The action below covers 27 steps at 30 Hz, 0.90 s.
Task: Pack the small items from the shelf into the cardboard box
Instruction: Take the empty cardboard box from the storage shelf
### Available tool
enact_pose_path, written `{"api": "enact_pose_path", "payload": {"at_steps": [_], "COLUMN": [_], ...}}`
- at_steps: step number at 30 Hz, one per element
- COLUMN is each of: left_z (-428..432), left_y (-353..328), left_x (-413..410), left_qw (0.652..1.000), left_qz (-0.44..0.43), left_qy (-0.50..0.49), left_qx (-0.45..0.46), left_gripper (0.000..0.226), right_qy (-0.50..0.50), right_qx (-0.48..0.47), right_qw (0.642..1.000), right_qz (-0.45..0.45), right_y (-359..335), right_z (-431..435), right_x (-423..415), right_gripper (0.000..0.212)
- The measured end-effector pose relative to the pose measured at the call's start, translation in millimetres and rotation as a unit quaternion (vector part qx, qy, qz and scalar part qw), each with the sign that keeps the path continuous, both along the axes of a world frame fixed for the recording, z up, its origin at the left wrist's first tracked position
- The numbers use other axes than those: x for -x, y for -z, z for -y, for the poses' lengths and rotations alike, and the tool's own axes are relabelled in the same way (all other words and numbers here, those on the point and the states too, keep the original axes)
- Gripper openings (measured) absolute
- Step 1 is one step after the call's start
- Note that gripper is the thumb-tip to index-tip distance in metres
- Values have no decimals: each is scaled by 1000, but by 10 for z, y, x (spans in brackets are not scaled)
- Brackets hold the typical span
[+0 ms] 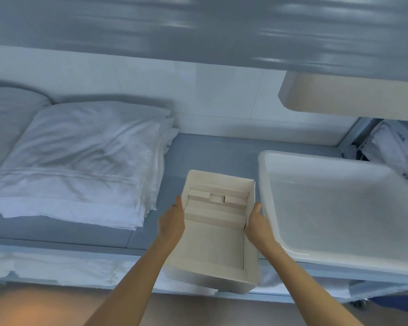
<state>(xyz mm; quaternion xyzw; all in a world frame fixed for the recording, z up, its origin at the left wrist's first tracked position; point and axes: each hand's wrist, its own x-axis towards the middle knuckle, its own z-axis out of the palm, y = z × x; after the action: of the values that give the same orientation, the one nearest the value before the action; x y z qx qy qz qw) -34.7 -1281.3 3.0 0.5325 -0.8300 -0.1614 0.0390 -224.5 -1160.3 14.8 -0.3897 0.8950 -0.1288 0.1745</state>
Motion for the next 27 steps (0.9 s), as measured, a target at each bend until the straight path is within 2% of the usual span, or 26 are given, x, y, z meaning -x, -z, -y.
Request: {"api": "enact_pose_path", "payload": {"at_steps": [8,11,14,20,27], "left_z": [-136,-277,-460,-763,-1383], "left_y": [-118,-188,-257,-348,-356], "left_x": [-424,-742,-1029,-1517,-2335], "left_qw": [996,988,978,957,935], "left_qz": [-22,-30,-33,-50,-59], "left_qy": [-89,-151,-204,-282,-351], "left_qx": [-17,-31,-32,-42,-13], "left_gripper": [56,40,34,36,32], "right_qy": [-101,-162,-220,-295,-388], "right_qx": [-15,-17,-37,-18,-14], "right_qw": [994,985,972,951,912], "right_qz": [-29,-61,-76,-97,-133], "right_y": [-129,-175,-231,-373,-482], "right_z": [201,368,502,503,310], "right_x": [-124,-332,-576,-1013,-1864], "right_gripper": [49,50,52,41,32]}}
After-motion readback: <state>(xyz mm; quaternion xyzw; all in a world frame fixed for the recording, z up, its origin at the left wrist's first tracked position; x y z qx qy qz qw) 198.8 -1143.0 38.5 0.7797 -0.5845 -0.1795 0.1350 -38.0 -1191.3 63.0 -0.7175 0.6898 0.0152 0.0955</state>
